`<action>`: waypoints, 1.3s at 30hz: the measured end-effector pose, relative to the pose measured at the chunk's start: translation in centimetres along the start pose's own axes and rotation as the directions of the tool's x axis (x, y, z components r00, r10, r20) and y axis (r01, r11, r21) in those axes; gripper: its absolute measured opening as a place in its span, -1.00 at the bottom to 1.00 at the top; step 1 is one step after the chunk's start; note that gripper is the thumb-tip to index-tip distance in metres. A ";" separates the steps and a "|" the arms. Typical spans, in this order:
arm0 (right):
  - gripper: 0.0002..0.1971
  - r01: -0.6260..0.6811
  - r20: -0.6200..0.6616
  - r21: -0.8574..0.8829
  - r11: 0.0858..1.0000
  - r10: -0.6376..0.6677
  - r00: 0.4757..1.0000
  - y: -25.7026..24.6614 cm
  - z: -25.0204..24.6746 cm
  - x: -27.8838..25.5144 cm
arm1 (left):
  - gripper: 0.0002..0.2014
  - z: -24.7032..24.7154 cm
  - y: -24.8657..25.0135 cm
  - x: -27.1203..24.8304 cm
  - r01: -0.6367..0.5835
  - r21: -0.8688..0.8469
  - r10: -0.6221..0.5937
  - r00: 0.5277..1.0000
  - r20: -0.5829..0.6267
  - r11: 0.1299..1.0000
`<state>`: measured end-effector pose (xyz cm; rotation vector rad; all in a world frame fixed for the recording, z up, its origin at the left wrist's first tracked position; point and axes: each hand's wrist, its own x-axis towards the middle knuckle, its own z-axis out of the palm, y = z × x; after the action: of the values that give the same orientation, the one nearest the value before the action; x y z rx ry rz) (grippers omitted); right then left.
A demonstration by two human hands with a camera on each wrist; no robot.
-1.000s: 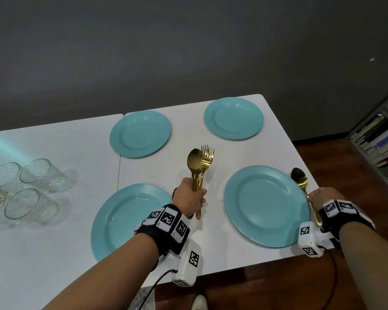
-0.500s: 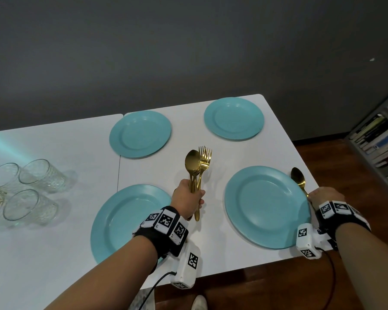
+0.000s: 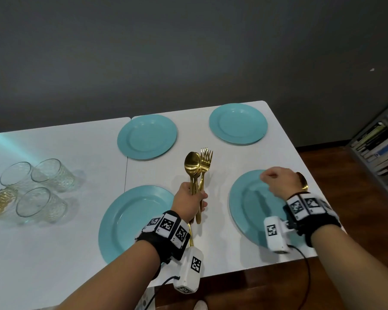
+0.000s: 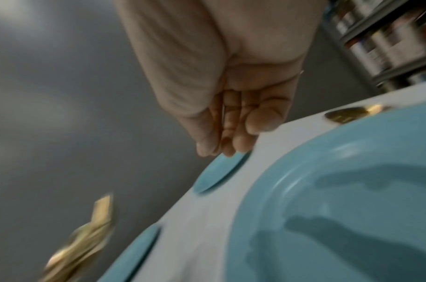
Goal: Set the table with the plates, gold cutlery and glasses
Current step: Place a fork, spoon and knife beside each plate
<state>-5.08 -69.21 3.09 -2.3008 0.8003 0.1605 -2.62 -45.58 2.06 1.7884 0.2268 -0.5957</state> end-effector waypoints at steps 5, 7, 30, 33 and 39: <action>-0.85 0.095 0.227 0.202 0.975 -0.141 0.964 -6.8 5.3 -4.5 | -0.86 -1.4 -0.2 -1.0 -0.034 -0.016 0.033 0.999 -0.022 0.999; -0.79 0.107 0.272 0.189 0.976 -0.157 0.949 -8.6 7.1 -5.8 | -0.87 -2.3 -0.2 -1.5 -0.058 0.000 0.058 0.998 -0.014 0.998; -0.81 -0.032 0.218 0.462 0.886 -0.078 0.973 -22.3 18.9 -16.0 | -0.88 -20.3 -4.9 -4.9 -0.109 -0.065 0.106 0.993 -0.045 0.992; -0.82 -0.035 0.116 0.579 0.814 -0.040 0.992 -23.4 19.4 -16.4 | -0.88 -22.8 -5.2 -4.8 -0.092 -0.128 0.081 0.993 -0.088 0.987; -0.79 -0.033 0.071 0.518 0.855 -0.005 0.997 -23.9 21.5 -16.6 | -0.93 -29.1 -5.7 -4.2 -0.126 -0.133 0.086 0.958 -0.273 0.983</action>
<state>-2.21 -33.25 5.74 -1.7660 0.7184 0.0233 -0.63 -15.87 4.98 1.7192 0.3476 -0.2519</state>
